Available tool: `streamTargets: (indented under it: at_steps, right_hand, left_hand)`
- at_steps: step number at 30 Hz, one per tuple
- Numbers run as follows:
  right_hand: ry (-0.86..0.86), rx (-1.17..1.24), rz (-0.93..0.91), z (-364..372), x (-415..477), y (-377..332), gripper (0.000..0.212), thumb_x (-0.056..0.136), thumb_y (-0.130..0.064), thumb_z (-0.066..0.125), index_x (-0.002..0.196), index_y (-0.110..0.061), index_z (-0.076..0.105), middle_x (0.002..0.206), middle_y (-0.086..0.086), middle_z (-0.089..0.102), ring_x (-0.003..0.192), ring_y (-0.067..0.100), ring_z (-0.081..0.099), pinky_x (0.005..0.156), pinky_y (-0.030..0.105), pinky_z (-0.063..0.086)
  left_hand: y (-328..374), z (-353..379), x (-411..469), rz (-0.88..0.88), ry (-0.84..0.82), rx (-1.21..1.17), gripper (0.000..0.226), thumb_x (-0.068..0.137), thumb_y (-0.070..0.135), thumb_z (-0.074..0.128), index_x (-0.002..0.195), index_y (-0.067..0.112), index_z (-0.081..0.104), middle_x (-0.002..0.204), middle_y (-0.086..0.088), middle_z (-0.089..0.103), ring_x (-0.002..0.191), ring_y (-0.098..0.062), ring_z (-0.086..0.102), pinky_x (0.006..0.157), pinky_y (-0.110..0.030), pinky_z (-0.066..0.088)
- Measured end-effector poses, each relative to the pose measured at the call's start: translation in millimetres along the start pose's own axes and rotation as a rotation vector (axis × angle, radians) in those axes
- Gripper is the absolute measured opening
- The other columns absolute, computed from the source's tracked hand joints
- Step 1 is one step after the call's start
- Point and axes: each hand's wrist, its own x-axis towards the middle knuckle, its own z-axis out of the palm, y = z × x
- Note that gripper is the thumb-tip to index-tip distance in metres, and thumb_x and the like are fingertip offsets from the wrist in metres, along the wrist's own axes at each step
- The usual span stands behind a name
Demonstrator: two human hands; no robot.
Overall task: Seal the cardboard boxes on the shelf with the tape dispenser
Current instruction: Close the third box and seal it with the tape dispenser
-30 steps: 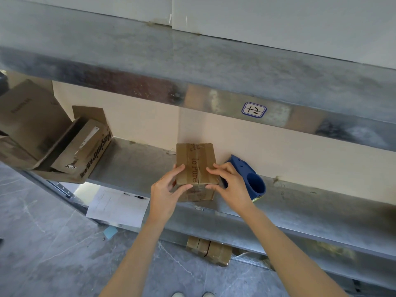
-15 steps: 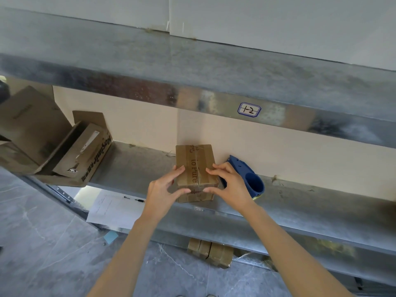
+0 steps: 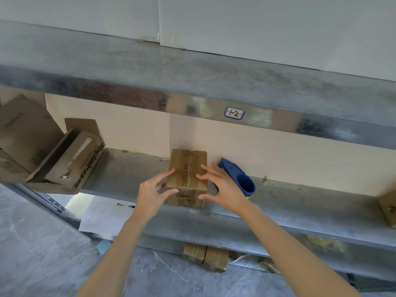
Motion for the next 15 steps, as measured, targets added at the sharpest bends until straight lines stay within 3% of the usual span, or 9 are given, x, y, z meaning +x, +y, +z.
streamTargets:
  at_steps: [3,5,8,10,15]
  right_hand:
    - [-0.037,0.001,-0.017,-3,1,-2,0.059,0.079,-0.035,0.08,0.134,-0.033,0.059,0.153,-0.007,0.039,0.15,0.014,0.015,0.122,0.038,0.016]
    - [-0.067,-0.004,-0.024,-3,3,-5,0.061,0.078,-0.03,0.081,0.135,-0.034,0.058,0.15,-0.004,0.043,0.149,0.017,0.021,0.119,0.036,0.021]
    - [-0.007,-0.024,-0.037,1,5,-11,0.057,0.079,-0.021,0.081,0.132,-0.034,0.062,0.138,0.0,0.051,0.137,0.02,0.039,0.109,0.036,0.04]
    - [0.081,-0.081,-0.068,7,6,-17,0.055,0.076,-0.027,0.083,0.127,-0.034,0.066,0.126,-0.001,0.057,0.123,0.019,0.049,0.096,0.038,0.049]
    - [0.218,-0.143,-0.105,31,10,-31,0.056,0.066,-0.039,0.087,0.12,-0.034,0.071,0.108,-0.004,0.059,0.098,0.02,0.053,0.081,0.036,0.052]
  left_hand:
    - [2,-9,4,-0.007,-0.029,0.073,0.061,0.077,0.001,0.082,0.131,0.022,0.063,0.126,0.008,0.066,0.109,0.02,0.054,0.094,-0.006,0.045]
    - [3,-13,6,-0.005,0.003,0.11,0.061,0.077,0.001,0.082,0.13,0.022,0.062,0.125,0.01,0.065,0.109,0.022,0.052,0.095,-0.01,0.046]
    - [0,-13,0,0.046,0.075,0.173,0.062,0.076,0.006,0.084,0.128,0.028,0.059,0.125,0.013,0.058,0.117,0.006,0.053,0.1,-0.026,0.048]
    - [-3,-8,-8,0.085,0.124,0.256,0.061,0.077,0.013,0.084,0.13,0.024,0.057,0.129,0.009,0.048,0.123,-0.005,0.048,0.103,-0.031,0.045]
    - [0,9,-25,0.058,0.186,0.315,0.082,0.073,0.067,0.065,0.138,0.019,0.049,0.138,0.004,0.032,0.131,-0.014,0.033,0.1,-0.02,0.031]
